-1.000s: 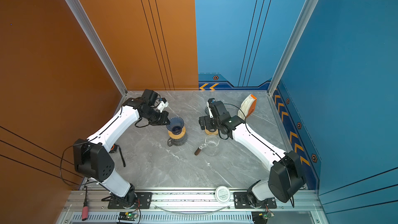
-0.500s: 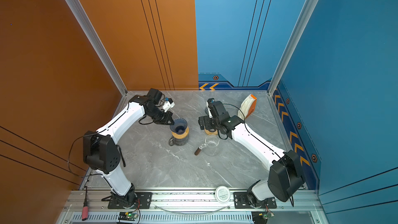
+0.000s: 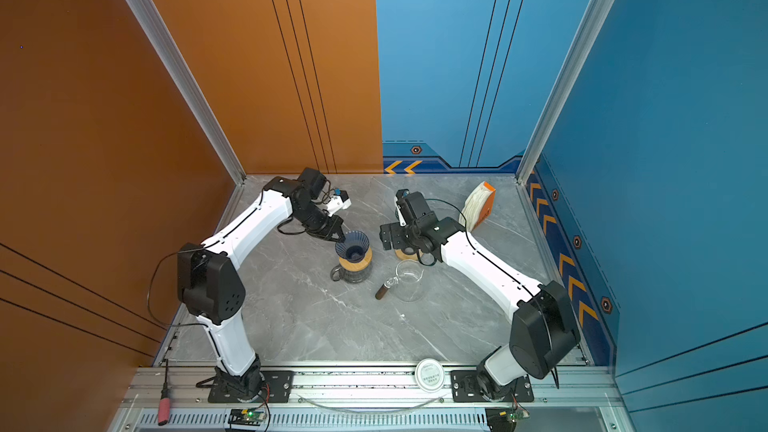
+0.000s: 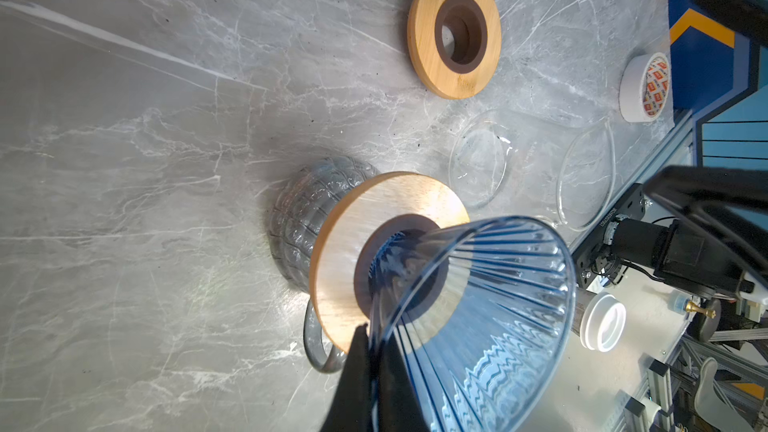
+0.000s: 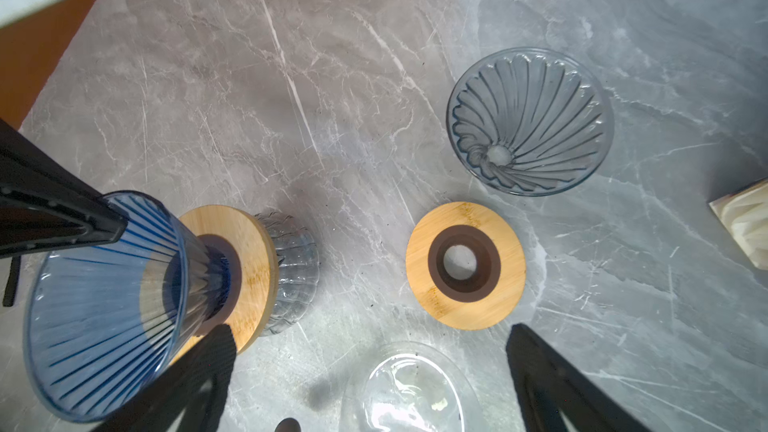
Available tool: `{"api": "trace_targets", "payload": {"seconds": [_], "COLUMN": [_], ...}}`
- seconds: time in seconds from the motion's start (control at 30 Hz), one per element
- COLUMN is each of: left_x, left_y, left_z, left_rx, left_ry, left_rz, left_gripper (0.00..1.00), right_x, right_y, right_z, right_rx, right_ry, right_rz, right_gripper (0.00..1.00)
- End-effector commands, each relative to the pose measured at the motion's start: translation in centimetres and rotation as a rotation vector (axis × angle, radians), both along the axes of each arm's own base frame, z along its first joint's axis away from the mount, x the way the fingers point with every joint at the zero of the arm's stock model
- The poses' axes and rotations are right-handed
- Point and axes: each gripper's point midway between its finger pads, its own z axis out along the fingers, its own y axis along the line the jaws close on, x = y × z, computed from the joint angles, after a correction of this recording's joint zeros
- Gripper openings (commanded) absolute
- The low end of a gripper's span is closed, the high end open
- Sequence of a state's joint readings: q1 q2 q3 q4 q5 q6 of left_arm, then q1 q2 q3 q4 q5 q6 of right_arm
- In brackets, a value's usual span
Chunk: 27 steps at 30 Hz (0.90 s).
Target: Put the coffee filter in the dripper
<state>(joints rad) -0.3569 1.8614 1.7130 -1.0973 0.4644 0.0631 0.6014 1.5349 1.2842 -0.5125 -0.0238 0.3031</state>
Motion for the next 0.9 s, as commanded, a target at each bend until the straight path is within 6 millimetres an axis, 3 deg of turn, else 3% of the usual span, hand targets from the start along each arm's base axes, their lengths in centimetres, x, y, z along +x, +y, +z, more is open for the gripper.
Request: {"api": "trace_targets", "payload": {"seconds": [0.0, 0.3, 0.5, 0.6, 0.87], "left_x": [-0.4, -1.0, -0.5, -0.3, 0.4], "left_y": [0.7, 2.5, 3.9, 3.6, 2.2], "left_z": [0.1, -0.1, -0.1, 0.3, 1.6], "left_rx": [0.046, 0.088, 0.107, 0.078, 0.005], "left_ry": [0.016, 0.025, 0.017, 0.018, 0.009], "left_rz": [-0.001, -0.033, -0.016, -0.014, -0.013], "left_gripper": [0.0, 0.0, 0.0, 0.01, 0.17], "right_x": [-0.9, -1.4, -1.3, -1.3, -1.4], "right_y": [1.1, 4.2, 5.2, 5.8, 7.4], "right_z": [-0.2, -1.0, -0.8, -0.4, 0.7], "right_rx": [-0.028, -0.08, -0.064, -0.04, -0.01], "right_ry": [0.07, 0.165, 0.174, 0.176, 0.197], "right_rz": [0.059, 0.144, 0.143, 0.159, 0.197], "right_gripper": [1.0, 0.99, 0.98, 0.97, 0.91]}}
